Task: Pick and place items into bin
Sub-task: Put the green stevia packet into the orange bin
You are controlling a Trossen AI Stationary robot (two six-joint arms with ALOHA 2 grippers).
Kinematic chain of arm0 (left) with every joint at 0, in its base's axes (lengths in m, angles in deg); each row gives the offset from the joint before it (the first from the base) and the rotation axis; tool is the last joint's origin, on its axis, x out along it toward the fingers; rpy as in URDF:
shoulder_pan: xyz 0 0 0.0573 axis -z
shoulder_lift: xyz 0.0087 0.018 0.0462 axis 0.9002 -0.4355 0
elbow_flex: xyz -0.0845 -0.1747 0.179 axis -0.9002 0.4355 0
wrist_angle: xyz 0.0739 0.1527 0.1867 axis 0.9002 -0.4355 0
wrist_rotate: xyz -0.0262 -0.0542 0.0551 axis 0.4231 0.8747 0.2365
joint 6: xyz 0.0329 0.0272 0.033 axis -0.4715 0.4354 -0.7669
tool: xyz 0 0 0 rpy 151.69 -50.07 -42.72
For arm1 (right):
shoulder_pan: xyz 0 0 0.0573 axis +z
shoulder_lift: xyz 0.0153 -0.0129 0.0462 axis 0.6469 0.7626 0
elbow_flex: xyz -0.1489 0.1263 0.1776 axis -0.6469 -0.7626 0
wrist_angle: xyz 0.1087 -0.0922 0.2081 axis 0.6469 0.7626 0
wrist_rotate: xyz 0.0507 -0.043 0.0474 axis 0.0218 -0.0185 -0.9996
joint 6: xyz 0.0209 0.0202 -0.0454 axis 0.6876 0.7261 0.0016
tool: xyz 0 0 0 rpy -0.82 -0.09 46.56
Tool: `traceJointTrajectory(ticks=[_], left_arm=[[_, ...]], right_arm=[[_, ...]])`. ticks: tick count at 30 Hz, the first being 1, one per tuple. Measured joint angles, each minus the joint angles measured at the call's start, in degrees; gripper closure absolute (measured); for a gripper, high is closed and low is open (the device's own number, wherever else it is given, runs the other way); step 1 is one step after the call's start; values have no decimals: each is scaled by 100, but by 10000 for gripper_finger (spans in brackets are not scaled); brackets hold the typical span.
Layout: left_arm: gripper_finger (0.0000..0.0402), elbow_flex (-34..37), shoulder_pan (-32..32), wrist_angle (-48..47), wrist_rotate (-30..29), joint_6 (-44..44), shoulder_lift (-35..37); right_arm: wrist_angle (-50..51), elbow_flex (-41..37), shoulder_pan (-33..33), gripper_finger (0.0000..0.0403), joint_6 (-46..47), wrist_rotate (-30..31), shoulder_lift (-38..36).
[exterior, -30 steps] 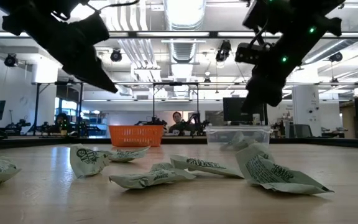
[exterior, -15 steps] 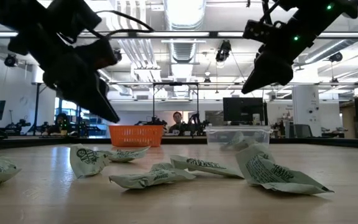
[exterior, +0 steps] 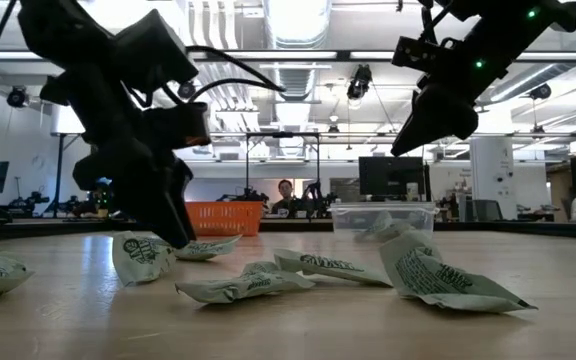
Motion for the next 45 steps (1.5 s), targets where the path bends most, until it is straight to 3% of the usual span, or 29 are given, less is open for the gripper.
traceJointTrajectory(ticks=[5,18,25,29,39,45], left_arm=[[233,-60,11,-112,58,17,8],[233,-65,39,-117,850,121,33],[235,-40,39,-190,901,208,40],[263,-40,39,-208,835,179,40],[391,-47,39,-256,766,-64,40],[395,-70,42,-270,596,-214,48]], right_arm=[[23,-31,0,289,0,2,0],[13,-94,-2,309,0,4,0],[3,-94,-2,319,0,4,0],[0,-94,-2,323,0,6,0],[-4,-94,-2,319,0,7,0],[-4,-94,-2,327,0,7,0]])
